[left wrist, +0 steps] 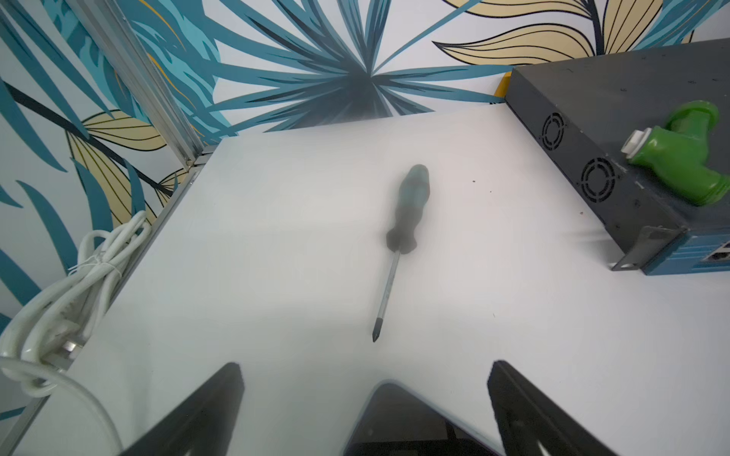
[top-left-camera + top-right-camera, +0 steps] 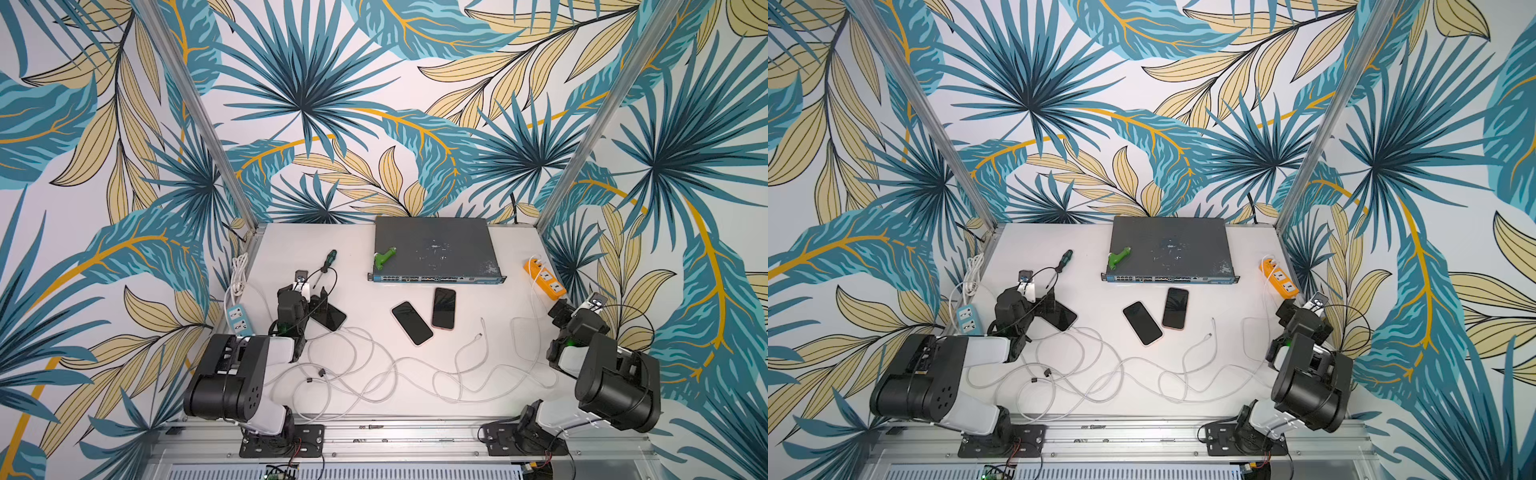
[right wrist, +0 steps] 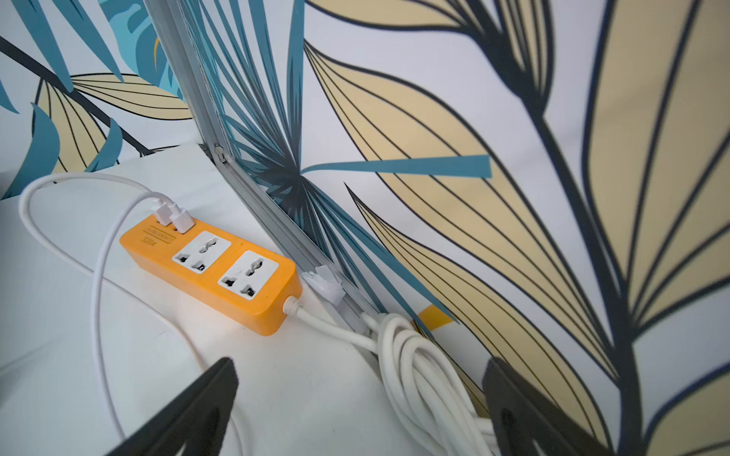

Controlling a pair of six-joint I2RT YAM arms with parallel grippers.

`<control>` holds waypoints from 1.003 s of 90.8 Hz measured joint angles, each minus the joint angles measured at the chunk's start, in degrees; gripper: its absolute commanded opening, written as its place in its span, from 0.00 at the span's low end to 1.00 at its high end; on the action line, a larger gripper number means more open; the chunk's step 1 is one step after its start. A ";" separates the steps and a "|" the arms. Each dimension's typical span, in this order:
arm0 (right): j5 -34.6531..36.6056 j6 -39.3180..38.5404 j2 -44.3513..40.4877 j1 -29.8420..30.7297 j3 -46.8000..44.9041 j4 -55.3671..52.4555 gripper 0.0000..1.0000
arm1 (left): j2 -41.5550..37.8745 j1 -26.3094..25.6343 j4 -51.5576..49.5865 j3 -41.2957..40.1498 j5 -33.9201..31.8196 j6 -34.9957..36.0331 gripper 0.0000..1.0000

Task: Plug the charging cable into the phone
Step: Pick up the phone at the center of the board.

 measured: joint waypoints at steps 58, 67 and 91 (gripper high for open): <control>0.00 0.00 0.00 0.00 0.00 0.00 1.00 | -0.09 -0.04 -0.20 0.02 -0.39 -0.04 1.00; 0.00 0.00 0.00 0.00 0.00 0.00 1.00 | -4.13 -1.09 -7.89 1.51 -4.70 -1.40 1.00; -0.70 -0.02 0.00 0.00 0.35 -0.76 1.00 | -26.75 0.37 -39.01 18.86 -13.38 -24.11 1.00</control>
